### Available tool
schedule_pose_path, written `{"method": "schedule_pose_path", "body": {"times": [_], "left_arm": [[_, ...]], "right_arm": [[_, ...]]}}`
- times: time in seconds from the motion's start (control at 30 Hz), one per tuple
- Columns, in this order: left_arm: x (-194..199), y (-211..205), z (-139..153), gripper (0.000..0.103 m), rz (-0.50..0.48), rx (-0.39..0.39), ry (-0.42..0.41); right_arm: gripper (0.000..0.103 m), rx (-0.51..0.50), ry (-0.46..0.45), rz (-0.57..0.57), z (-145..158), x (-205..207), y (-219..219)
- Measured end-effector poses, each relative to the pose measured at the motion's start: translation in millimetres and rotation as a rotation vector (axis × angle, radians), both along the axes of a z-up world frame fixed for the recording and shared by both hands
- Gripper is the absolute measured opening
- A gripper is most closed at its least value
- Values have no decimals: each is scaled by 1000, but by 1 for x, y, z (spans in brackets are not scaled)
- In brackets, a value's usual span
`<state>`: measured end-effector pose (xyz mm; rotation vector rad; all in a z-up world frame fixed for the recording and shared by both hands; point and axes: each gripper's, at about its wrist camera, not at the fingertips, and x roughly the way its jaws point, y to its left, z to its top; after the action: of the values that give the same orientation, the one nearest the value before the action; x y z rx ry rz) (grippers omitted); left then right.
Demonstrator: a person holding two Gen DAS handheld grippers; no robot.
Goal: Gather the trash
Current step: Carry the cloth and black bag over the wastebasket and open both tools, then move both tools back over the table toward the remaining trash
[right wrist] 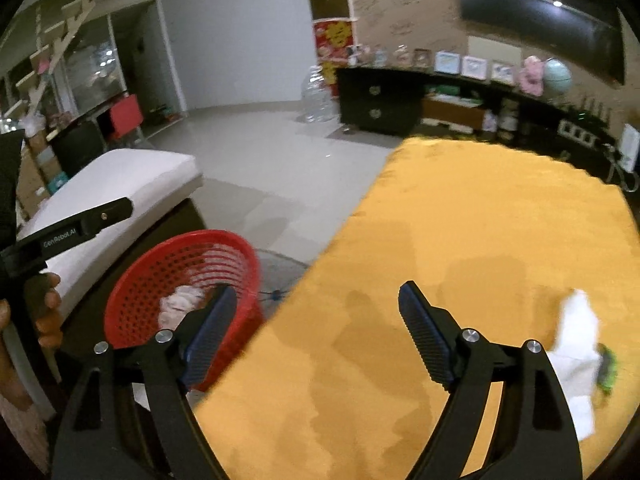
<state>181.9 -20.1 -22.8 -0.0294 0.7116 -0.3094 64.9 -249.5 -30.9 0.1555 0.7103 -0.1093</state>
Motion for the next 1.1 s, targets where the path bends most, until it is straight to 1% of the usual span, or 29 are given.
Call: {"method": "schedule_pose_path", "body": {"times": [0.07,0.27,0.43,0.53,0.6,0.67,0.9,1.03,1.1], "left_arm": [[-1,-4,-1,79,-4,6,0],[-8,-19,-3,79,-41,22,-4],[-16,-38,-6,79,-78,61,-18],[-19,-47,-11,79,-90,84,-18],[-21,-52,-16,79,-98,96,-9],[-23,-57,-21,79,-114,104,8],[-50,-81,-38,79,-189,150,31],[-73,-104,-47,79,-250,181,50],[-92,-124,-48,79,-309,196,48]], "right_arm": [[85,-35,-10,-41,3,-19,-16],[88,-114,1,-190,0,-79,-73],[88,-114,33,-340,-14,-126,-124],[88,-142,37,-424,-21,-147,-144],[88,-125,26,-472,-25,-160,-158],[89,-84,12,-517,-26,-169,-169],[89,-26,-9,-587,-28,-180,-181],[89,34,-4,-650,-31,-189,-193],[89,48,-8,-662,-31,-192,-196]]}}
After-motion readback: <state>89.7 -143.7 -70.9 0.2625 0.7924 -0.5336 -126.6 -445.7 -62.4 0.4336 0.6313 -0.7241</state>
